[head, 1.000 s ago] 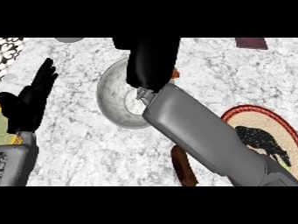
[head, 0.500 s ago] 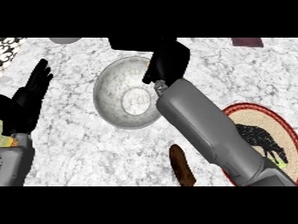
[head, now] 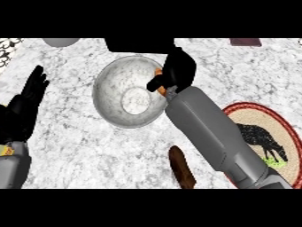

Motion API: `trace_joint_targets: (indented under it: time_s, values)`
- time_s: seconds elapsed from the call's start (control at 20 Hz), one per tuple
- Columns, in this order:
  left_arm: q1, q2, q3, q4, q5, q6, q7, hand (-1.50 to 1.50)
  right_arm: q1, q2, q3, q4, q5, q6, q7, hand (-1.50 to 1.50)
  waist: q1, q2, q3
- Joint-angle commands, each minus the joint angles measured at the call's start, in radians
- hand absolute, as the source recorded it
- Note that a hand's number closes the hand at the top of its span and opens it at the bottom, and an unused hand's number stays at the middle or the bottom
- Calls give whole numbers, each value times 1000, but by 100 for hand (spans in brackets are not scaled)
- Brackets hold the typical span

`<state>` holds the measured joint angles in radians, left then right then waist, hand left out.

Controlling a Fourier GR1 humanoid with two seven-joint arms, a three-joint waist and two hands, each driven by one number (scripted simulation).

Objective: Pick the croissant from the placemat and place it in the bowl

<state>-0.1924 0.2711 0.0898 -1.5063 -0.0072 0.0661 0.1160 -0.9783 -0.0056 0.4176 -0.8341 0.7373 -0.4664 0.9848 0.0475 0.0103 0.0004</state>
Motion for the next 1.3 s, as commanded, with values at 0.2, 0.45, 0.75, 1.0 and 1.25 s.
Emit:
trace_joint_targets:
  time_s: [0.2, 0.45, 0.75, 1.0, 1.25]
  values:
    - [29, -18, 3, -3, -12, 28, 2, 0, 77, 5, -137, -218, -68, -464, -123, -150, -36, -9, 3]
    - [66, -4, 24, -42, -10, 28, -7, 0, 263, 5, -68, -444, -117, -521, -138, -150, -53, -20, 1]
    - [50, 46, 69, -59, 38, -23, 54, 0, 687, -61, 20, -820, -147, -452, -238, -150, -74, -20, 1]
    - [95, -9, 40, -31, -6, 11, -24, 0, 935, -189, 52, -1116, -322, -417, -345, -150, -69, -14, 1]
    - [40, 19, 54, -71, 4, -8, 57, 0, 1083, -274, 47, -1233, -461, -424, -567, -150, -56, -11, 2]
